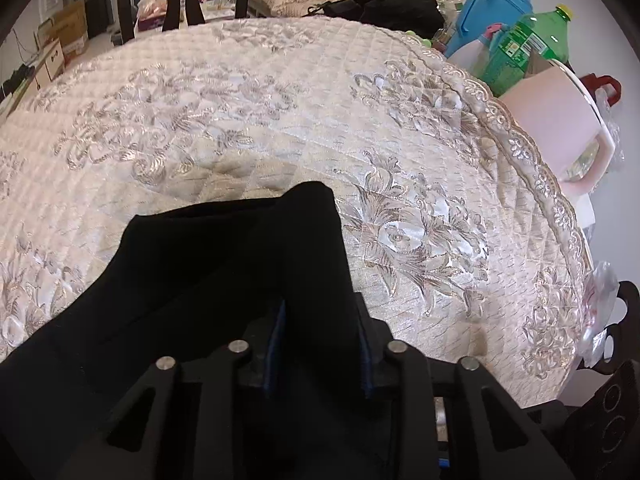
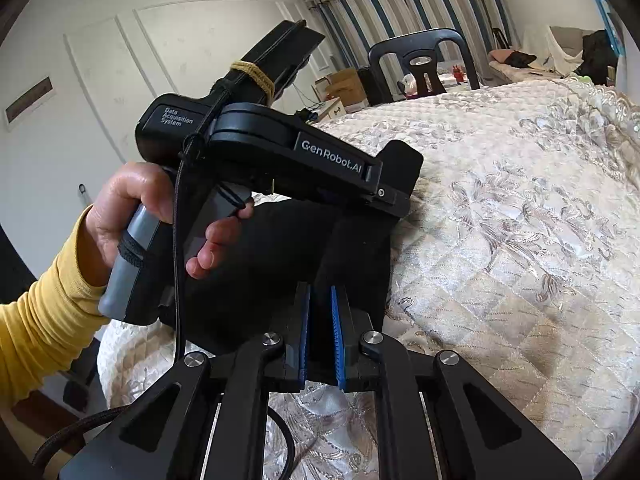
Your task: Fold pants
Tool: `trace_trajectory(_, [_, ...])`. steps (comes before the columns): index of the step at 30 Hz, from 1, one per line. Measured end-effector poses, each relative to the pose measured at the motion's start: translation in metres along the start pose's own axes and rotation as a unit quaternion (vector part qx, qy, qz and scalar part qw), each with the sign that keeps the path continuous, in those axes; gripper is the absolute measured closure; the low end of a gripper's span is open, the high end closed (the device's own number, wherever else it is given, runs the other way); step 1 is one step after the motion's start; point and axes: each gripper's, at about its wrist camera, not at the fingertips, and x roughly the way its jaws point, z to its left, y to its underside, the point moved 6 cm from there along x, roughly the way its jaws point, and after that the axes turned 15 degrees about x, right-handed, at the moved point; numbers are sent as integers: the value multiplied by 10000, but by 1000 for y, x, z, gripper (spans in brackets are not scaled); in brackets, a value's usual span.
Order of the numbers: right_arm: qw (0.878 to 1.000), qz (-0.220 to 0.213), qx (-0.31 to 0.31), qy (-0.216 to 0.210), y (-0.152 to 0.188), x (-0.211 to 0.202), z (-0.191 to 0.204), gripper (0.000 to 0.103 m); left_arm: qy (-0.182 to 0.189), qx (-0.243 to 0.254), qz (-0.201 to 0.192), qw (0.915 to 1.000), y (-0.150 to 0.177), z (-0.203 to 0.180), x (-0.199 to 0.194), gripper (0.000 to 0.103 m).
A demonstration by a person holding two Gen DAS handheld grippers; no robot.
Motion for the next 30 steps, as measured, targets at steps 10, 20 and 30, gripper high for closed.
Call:
trace_trajectory(10, [9992, -181, 14, 346, -3, -5, -4, 70, 328, -304, -453, 9980, 9, 12, -18, 86])
trace_trajectory(20, [9953, -303, -355, 852, 3, 2, 11, 63, 568, -457, -713, 9948, 18, 18, -33, 86])
trace_trajectory(30, [9933, -404, -725, 799, -1, 1, 45, 91, 709, -478, -1152, 9896, 33, 32, -69, 86])
